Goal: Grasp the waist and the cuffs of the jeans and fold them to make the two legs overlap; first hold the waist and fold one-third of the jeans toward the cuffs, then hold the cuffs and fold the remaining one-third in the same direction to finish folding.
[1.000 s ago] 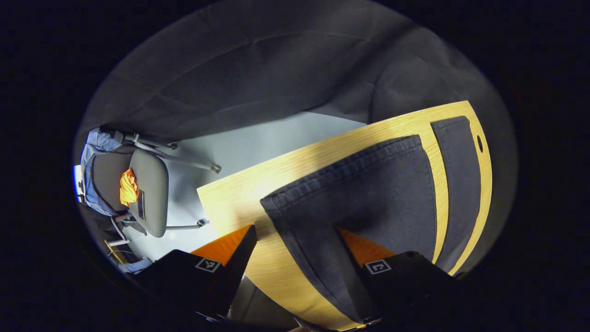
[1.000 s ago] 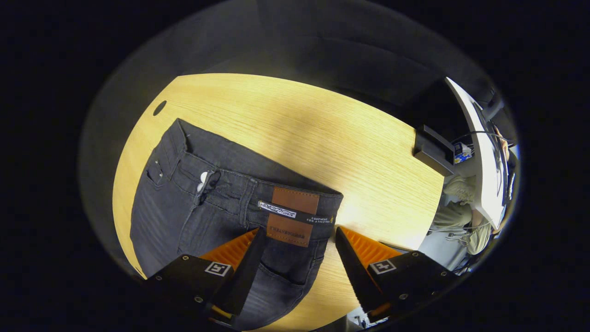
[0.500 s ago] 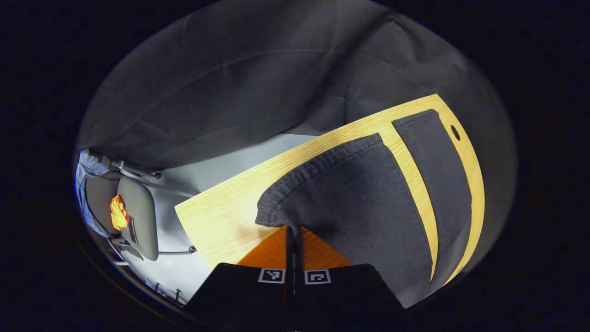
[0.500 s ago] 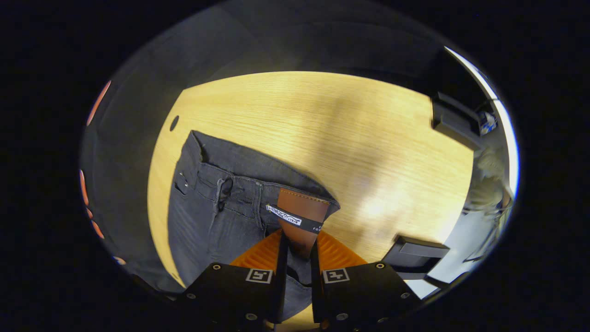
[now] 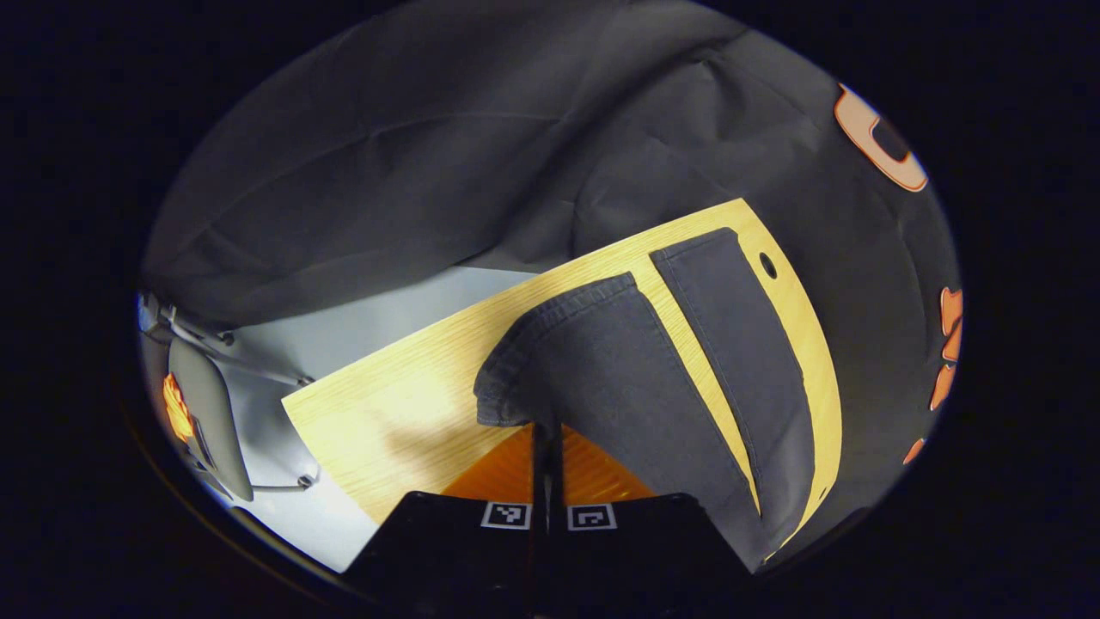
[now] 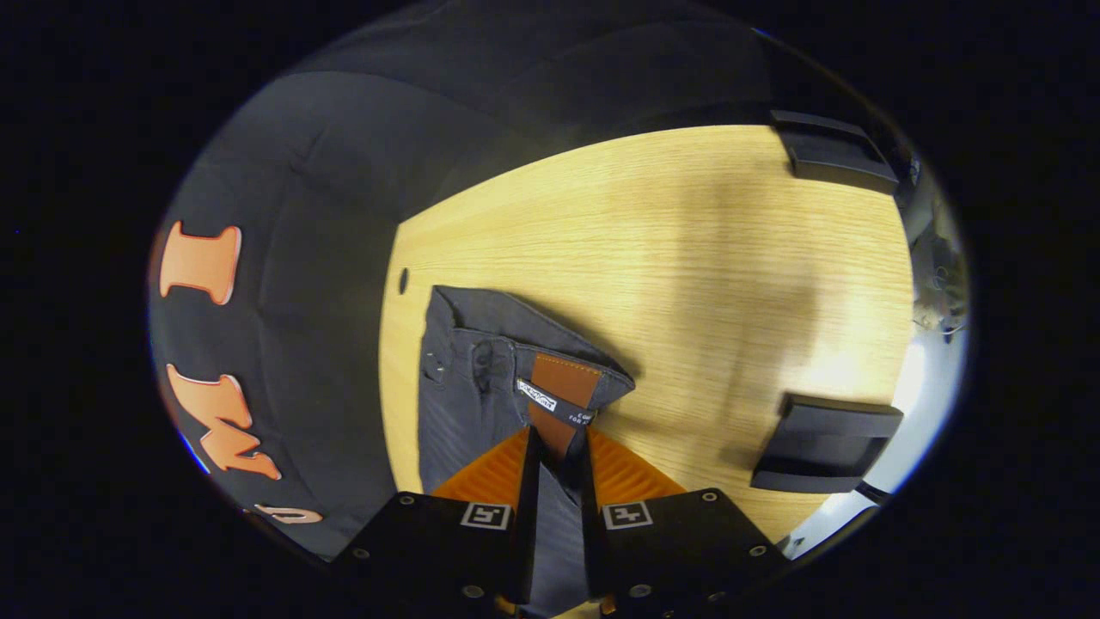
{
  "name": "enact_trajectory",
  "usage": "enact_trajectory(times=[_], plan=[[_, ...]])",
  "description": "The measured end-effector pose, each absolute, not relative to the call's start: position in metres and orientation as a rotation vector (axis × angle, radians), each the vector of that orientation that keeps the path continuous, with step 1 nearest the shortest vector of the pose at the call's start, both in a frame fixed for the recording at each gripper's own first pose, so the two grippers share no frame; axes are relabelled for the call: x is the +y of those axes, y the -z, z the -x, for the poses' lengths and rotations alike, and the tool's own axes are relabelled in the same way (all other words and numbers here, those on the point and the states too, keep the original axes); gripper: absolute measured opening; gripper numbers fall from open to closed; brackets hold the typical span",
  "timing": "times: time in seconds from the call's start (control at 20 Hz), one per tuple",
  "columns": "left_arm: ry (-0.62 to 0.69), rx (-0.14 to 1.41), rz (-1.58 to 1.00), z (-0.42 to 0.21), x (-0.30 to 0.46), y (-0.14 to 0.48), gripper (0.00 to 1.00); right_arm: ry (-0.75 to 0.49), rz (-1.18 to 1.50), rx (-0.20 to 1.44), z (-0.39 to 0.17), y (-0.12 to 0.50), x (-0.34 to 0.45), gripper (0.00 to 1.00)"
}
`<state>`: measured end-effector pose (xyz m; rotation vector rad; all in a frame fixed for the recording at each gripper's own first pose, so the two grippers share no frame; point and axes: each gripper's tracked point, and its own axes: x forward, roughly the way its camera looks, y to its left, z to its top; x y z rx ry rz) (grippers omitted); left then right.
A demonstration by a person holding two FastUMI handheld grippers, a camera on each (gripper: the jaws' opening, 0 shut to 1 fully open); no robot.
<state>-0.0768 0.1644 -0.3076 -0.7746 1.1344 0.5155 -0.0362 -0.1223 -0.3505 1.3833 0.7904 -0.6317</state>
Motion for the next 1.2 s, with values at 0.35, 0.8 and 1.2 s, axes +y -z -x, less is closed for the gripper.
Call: enact_trajectory(times=[0.35, 0.8, 1.2], plan=[[-0.418, 1.141, 0.612, 0.061, 0.160, 0.293, 0.01, 0.707, -1.038, 1.001, 0.048, 0.357, -0.120, 0.17], [-0.319, 1.008, 0.825, 0.024, 0.164, 0.255, 0.01, 0.720, -1.214, 0.838, 0.037, 0.323, -0.120, 0.09], [-0.214, 0.990, 0.842, -0.033, 0.166, 0.236, 0.01, 0.691, -1.275, 0.735, 0.006, 0.278, -0.115, 0.02]])
